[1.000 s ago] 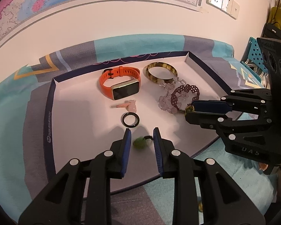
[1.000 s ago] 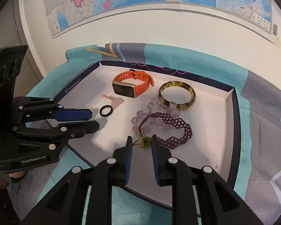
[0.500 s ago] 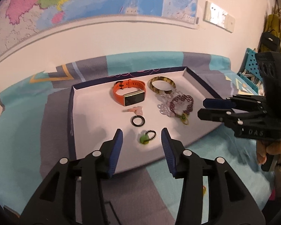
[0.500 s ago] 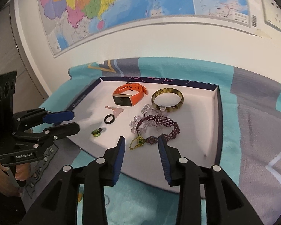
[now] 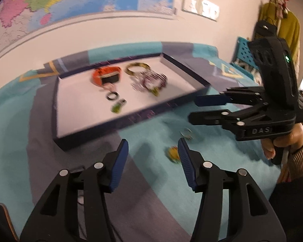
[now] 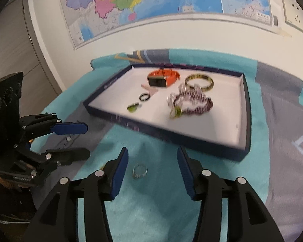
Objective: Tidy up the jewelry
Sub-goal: 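Withdraw both tools toward the yellow pendant and silver ring, then grasp the yellow bead pendant with the left tool while the right tool grasps the silver ring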
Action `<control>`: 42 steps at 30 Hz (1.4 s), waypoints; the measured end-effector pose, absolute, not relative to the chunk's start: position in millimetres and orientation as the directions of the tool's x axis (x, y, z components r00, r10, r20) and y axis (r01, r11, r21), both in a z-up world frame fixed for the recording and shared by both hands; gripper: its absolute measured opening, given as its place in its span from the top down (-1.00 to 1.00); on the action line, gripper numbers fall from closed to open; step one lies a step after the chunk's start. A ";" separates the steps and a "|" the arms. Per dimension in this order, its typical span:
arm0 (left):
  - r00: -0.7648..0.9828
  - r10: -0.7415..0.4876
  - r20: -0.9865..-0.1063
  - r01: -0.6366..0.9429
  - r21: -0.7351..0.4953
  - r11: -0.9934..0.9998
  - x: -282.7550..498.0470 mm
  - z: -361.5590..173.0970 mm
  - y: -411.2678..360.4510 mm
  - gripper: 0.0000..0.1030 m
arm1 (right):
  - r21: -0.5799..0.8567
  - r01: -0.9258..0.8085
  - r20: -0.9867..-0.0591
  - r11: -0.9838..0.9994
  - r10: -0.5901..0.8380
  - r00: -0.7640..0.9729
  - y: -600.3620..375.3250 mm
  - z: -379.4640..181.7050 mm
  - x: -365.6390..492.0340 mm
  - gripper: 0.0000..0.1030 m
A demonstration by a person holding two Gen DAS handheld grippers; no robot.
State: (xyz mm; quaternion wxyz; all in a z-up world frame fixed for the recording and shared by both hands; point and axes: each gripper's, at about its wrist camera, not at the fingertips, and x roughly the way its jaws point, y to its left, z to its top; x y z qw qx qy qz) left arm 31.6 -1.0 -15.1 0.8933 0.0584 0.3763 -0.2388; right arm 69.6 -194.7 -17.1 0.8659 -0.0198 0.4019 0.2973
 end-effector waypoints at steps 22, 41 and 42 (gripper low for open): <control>0.517 -0.377 -0.769 0.480 -0.105 0.871 40.4 -40.6 -23.9 0.65 | 0.208 -0.530 -0.733 0.822 0.490 0.473 -187.0 -30.1 52.9 -0.03; 0.556 -0.357 -0.751 0.403 -0.133 0.905 38.1 -35.1 1.6 0.66 | 0.028 -0.538 -0.780 0.842 0.355 0.515 -156.2 -36.0 49.0 0.68; 0.556 -0.357 -0.750 0.401 -0.134 0.906 38.2 -35.1 2.5 0.65 | 0.025 -0.541 -0.780 0.841 0.354 0.516 -155.6 -36.0 48.6 0.68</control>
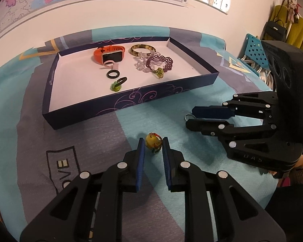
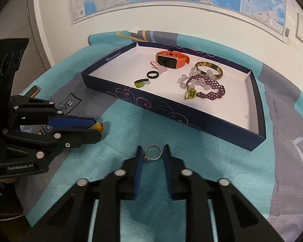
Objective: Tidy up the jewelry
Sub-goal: 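Grasp the yellow bead pendant with the left tool while the right tool grasps the silver ring, then lift the yellow pendant with the left tool while the right tool lifts the silver ring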
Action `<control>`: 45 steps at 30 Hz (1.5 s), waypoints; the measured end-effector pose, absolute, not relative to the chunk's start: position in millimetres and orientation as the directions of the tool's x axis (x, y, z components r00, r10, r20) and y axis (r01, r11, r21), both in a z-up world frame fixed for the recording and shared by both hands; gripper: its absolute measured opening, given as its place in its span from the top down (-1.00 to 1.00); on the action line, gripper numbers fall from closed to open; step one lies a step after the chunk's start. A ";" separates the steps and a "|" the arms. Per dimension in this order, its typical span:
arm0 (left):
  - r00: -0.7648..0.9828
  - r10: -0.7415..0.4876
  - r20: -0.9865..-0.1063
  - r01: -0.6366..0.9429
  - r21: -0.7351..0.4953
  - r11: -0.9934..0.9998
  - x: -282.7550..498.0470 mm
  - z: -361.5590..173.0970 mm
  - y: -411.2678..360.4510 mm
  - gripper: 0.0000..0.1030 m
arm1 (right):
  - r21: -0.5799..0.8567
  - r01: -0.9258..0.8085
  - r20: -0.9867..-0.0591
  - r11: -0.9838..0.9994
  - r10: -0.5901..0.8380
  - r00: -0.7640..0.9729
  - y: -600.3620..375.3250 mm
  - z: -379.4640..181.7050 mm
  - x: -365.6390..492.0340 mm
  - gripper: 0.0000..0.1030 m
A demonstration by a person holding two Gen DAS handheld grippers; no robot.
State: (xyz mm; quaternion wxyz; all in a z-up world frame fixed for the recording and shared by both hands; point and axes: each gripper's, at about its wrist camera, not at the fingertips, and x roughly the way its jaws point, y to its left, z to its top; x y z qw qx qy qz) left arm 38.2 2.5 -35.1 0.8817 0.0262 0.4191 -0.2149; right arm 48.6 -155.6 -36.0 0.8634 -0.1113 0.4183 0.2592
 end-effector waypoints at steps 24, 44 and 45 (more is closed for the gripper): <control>0.595 -0.340 -0.728 0.391 -0.107 0.914 33.6 -22.2 1.2 0.65 | 0.152 -0.517 -0.726 0.843 0.450 0.520 -176.9 -20.6 48.4 0.69; 0.607 -0.338 -0.720 0.387 -0.104 0.916 33.1 -18.0 1.3 0.65 | 0.171 -0.516 -0.705 0.839 0.470 0.530 -179.6 -16.0 49.3 0.69; 0.608 -0.335 -0.719 0.385 -0.101 0.917 33.3 -17.8 1.6 0.65 | 0.171 -0.516 -0.705 0.839 0.470 0.531 -179.7 -16.2 49.3 0.69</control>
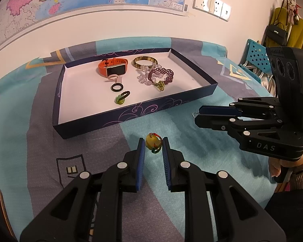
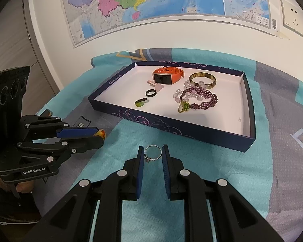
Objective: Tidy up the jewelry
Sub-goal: 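Lift the yellow pendant with the left tool while the right tool lifts the silver ring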
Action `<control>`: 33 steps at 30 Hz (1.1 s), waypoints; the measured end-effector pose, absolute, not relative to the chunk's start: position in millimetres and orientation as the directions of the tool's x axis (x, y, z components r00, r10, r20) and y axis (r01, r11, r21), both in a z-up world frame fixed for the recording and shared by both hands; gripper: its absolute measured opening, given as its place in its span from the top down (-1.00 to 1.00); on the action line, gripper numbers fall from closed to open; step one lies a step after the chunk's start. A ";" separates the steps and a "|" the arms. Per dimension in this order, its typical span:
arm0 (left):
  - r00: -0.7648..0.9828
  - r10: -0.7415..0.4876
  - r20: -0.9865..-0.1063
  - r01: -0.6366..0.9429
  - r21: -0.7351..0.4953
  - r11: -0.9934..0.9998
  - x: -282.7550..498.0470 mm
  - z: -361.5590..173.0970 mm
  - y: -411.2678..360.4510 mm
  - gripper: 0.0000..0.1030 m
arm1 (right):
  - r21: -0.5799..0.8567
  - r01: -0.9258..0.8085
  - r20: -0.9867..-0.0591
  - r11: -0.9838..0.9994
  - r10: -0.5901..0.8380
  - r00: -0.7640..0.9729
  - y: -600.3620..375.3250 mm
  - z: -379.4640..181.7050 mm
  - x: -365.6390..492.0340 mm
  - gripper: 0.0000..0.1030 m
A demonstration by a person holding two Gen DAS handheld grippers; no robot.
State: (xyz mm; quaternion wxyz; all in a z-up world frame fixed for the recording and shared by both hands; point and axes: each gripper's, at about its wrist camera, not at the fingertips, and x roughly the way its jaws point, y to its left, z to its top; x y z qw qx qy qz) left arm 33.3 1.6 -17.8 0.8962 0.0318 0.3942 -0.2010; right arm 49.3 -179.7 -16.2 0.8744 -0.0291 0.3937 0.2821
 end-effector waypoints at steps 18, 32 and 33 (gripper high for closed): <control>0.627 -0.336 -0.703 0.390 -0.089 0.916 37.3 -7.8 0.7 0.65 | 0.170 -0.514 -0.685 0.841 0.475 0.552 -182.1 -6.6 57.0 0.69; 0.638 -0.338 -0.692 0.393 -0.086 0.916 42.7 -3.0 0.5 0.65 | 0.167 -0.513 -0.673 0.842 0.478 0.565 -184.1 1.3 61.6 0.69; 0.638 -0.339 -0.691 0.392 -0.087 0.916 43.2 -2.8 0.6 0.65 | 0.167 -0.513 -0.672 0.842 0.478 0.566 -184.2 2.0 61.4 0.69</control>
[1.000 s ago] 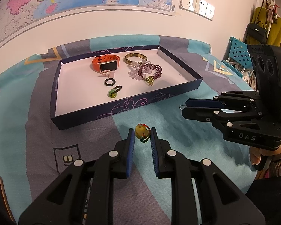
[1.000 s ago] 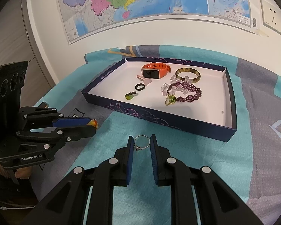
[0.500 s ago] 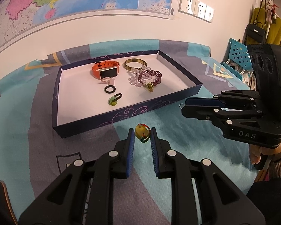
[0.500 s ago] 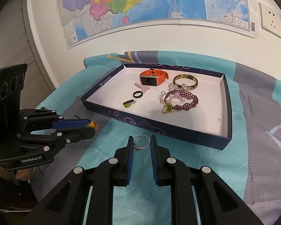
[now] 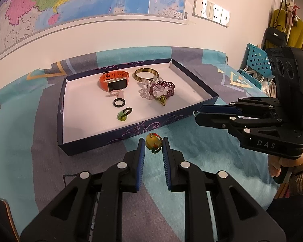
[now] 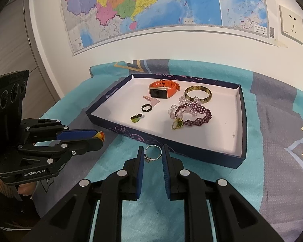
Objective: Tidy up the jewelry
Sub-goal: 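Lift the yellow pendant with the left tool while the right tool lifts the silver ring, then carry the yellow pendant and silver ring with both tools over the box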
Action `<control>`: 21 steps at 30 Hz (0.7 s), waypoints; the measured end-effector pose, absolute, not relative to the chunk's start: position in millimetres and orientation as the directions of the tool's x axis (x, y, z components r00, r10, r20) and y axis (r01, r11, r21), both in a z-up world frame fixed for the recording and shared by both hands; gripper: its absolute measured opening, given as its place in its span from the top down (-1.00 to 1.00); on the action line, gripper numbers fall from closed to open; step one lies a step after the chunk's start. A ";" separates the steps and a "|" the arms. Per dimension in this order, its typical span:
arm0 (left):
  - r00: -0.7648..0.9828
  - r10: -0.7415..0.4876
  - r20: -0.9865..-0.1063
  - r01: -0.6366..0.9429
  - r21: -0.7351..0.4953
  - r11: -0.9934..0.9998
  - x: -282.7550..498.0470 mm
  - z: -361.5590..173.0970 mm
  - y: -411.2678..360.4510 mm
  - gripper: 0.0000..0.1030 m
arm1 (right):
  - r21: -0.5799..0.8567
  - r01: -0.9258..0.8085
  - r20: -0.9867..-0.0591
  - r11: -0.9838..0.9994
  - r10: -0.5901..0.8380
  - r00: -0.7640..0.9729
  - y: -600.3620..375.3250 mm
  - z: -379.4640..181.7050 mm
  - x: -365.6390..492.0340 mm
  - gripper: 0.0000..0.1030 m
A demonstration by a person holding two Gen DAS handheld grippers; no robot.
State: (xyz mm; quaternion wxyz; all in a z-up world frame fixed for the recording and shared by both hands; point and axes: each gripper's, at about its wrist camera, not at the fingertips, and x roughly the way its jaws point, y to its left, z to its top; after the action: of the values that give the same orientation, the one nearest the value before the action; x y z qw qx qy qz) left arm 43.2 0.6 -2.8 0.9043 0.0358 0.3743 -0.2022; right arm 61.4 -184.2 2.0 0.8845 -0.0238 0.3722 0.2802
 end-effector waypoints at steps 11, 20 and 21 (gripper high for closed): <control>0.644 -0.338 -0.686 0.390 -0.085 0.917 47.8 -1.0 0.5 0.65 | 0.162 -0.514 -0.662 0.842 0.479 0.576 -185.0 7.8 67.4 0.69; 0.648 -0.338 -0.682 0.388 -0.085 0.918 53.7 2.1 1.2 0.65 | 0.157 -0.517 -0.657 0.841 0.480 0.581 -184.5 11.7 73.2 0.69; 0.649 -0.337 -0.682 0.387 -0.085 0.918 54.3 2.3 1.5 0.65 | 0.159 -0.518 -0.656 0.841 0.482 0.581 -184.4 11.9 73.5 0.69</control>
State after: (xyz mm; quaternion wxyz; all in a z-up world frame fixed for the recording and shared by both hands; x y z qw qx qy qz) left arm 54.3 1.5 2.3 0.9073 0.0340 0.3685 -0.1996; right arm 73.5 -184.4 11.9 0.8887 -0.0251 0.3612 0.2813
